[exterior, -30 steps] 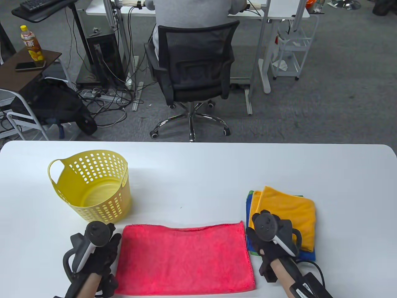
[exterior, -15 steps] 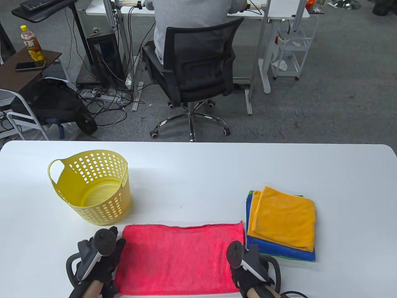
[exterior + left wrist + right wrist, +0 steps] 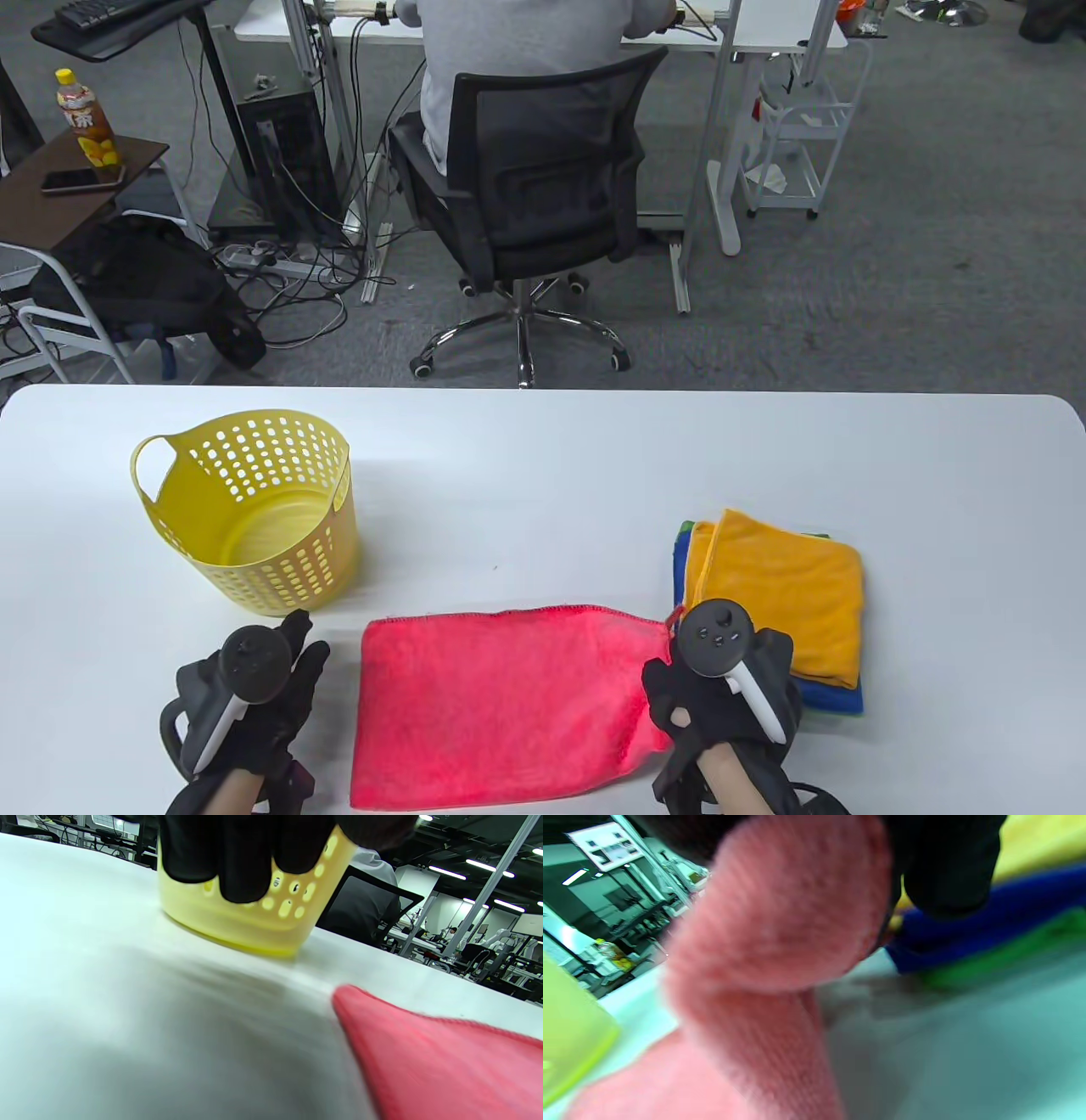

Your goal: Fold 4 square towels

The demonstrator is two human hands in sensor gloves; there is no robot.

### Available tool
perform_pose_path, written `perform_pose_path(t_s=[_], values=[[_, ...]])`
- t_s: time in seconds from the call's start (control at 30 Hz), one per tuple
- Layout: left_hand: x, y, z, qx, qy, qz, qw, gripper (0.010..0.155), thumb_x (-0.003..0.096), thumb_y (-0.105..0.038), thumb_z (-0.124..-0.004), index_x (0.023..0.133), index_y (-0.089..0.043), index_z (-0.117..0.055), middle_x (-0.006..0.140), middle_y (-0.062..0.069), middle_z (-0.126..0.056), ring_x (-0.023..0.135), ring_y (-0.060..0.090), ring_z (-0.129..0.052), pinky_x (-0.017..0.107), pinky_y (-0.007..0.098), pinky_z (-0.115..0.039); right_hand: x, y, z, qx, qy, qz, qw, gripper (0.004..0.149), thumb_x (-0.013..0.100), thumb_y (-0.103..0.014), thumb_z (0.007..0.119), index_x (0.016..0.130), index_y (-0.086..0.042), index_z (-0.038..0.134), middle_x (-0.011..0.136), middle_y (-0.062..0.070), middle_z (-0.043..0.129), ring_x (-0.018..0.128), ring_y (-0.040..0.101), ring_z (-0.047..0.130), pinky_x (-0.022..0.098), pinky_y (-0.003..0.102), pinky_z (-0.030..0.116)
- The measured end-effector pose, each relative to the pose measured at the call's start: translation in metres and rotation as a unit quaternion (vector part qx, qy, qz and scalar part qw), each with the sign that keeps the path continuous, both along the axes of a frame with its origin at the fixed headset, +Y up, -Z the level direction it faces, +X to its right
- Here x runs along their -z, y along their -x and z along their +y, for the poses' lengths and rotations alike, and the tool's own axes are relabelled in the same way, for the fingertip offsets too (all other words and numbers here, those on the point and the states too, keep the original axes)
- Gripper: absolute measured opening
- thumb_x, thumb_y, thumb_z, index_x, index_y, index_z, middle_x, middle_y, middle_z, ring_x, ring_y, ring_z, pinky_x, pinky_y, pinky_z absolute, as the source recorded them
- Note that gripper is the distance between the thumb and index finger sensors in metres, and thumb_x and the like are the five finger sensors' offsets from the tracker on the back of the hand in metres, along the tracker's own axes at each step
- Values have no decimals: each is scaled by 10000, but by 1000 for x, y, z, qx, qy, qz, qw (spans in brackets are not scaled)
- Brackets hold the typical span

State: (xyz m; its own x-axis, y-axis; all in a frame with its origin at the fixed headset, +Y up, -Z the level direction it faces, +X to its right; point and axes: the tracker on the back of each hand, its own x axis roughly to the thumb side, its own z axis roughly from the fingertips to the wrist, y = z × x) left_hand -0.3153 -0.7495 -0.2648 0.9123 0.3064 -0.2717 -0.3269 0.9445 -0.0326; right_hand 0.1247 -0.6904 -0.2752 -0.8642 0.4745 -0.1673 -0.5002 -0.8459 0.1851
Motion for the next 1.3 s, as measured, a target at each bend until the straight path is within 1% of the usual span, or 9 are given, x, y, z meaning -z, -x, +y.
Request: perform_pose_path(t_s=[0.13, 0.33, 0.43, 0.6, 0.77, 0.93, 1.07, 1.2, 1.3], values=[[-1, 1, 2, -8, -5, -4, 1000, 612, 527, -563, -654, 1094, -333, -655, 1077, 10, -799, 1071, 346, -736, 858, 589, -463, 2, 81, 17, 4, -13, 89, 996, 423, 516, -300, 810, 814, 2, 814, 708, 270, 902, 271, 120, 1013, 460, 486, 847], [-4, -3, 3, -8, -8, -15, 1000, 614, 525, -564, -657, 1093, -331, -658, 1075, 11, -802, 1070, 348, -737, 857, 593, -461, -9, 202, -36, 33, 113, 263, 957, 652, 529, -396, 773, 999, 43, 665, 917, 365, 773, 528, 301, 1019, 538, 603, 749], [-5, -4, 3, -9, -10, -19, 1000, 613, 525, -564, -656, 1092, -331, -659, 1074, 11, -804, 1069, 348, -739, 857, 596, -459, -5, 193, -32, 54, 122, 268, 954, 705, 546, -431, 731, 1066, 26, 595, 977, 396, 712, 597, 351, 990, 553, 628, 720], [-2, -4, 2, -12, -7, -25, 1000, 614, 527, -568, -652, 1095, -335, -656, 1080, 8, -798, 1076, 346, -731, 859, 598, -451, 21, 120, -17, 27, 18, 103, 994, 632, 559, -411, 712, 996, 46, 712, 895, 395, 789, 531, 345, 974, 528, 635, 717], [0, -6, -1, -5, 4, -29, 1000, 613, 528, -571, -649, 1097, -342, -650, 1086, 3, -790, 1083, 342, -723, 863, 599, -444, 31, 101, -57, -108, 82, 91, 986, 481, 553, -362, 771, 909, -48, 848, 924, 394, 742, 632, 368, 876, 577, 669, 629], [-2, -6, -1, -4, 0, -25, 1000, 611, 526, -567, -653, 1092, -337, -660, 1081, 7, -797, 1079, 344, -728, 860, 601, -448, 43, 125, -91, -197, 127, 76, 969, 671, 525, -468, 780, 932, 65, 777, 872, 381, 745, 596, 334, 847, 556, 679, 636], [-2, -5, 1, -6, -5, -23, 1000, 612, 526, -567, -653, 1092, -334, -661, 1081, 10, -797, 1079, 345, -726, 860, 600, -447, 36, 135, -106, -165, 47, 69, 983, 532, 526, -316, 768, 866, 93, 766, 789, 379, 738, 542, 309, 819, 556, 653, 630], [-2, -5, -1, -5, 0, -25, 1000, 613, 526, -568, -653, 1092, -334, -661, 1079, 10, -799, 1078, 346, -728, 860, 602, -446, 30, 122, -101, -67, 18, 52, 996, 418, 526, -281, 718, 899, -97, 754, 903, 400, 665, 660, 347, 800, 589, 681, 572], [-1, -6, -1, -7, 1, -28, 1000, 613, 527, -571, -651, 1094, -338, -658, 1082, 7, -796, 1080, 344, -725, 861, 601, -444, 28, 103, -80, 24, -37, 49, 998, 426, 541, -280, 661, 931, -111, 685, 932, 342, 751, 535, 306, 1005, 451, 562, 857]])
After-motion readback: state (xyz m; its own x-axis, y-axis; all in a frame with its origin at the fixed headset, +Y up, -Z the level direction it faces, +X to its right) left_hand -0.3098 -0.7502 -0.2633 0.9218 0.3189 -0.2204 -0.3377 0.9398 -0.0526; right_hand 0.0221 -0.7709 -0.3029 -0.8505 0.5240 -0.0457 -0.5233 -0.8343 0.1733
